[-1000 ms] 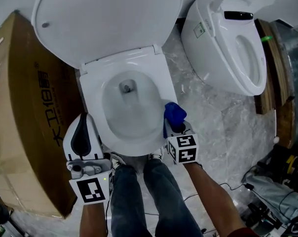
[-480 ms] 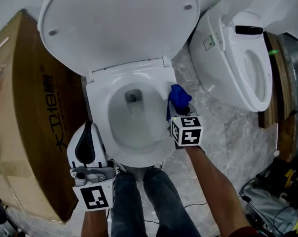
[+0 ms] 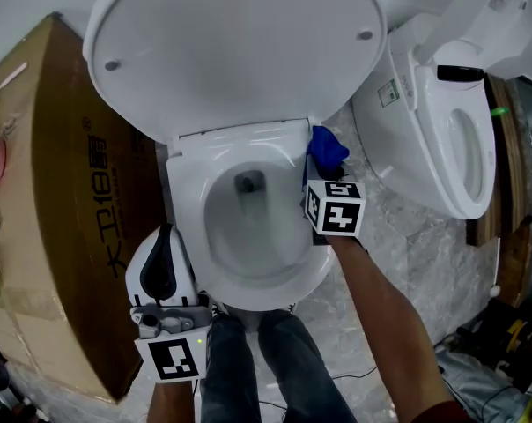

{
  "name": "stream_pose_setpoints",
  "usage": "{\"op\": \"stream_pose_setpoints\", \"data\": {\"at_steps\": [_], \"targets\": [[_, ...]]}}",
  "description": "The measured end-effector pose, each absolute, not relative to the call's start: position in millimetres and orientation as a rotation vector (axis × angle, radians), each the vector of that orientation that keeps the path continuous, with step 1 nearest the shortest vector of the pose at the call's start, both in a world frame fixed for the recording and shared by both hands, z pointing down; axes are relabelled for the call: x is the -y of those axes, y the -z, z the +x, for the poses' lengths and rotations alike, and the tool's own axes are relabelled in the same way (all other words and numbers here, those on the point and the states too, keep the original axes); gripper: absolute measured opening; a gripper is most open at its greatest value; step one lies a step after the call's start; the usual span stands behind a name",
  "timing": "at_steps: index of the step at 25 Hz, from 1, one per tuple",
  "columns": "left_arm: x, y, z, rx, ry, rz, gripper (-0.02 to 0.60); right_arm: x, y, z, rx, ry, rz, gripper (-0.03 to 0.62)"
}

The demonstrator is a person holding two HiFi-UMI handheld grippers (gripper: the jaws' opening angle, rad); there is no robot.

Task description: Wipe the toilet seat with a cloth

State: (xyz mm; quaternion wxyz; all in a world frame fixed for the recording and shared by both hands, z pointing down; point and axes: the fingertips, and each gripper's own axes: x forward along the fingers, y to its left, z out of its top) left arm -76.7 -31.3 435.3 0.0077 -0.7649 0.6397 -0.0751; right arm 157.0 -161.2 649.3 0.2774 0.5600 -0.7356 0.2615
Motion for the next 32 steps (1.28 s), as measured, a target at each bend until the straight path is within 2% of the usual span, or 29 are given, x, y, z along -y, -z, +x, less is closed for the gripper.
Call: {"op": "stream_pose_setpoints", "data": {"at_steps": [7,19,27,32], "targets": [[26,-433,-97,-2.035,0.233,-2.364,0.014,176,-645,121,1.976,-0.747,1.574,0.061],[14,-432,-155,-2.119,0.245,-2.286,0.015,163,-641,-26,2.148,-0.702,1.270,0.061],[10,-431,-163,-2.141,0.229,-2.292,0.015,162,-636,-33,2.139,-0.690,1.257,0.061],[19,-410,-157,-2.132,0.162,-2.297,0.015,156,-584,-39,2.271,-0.640,1.275,0.061]]}}
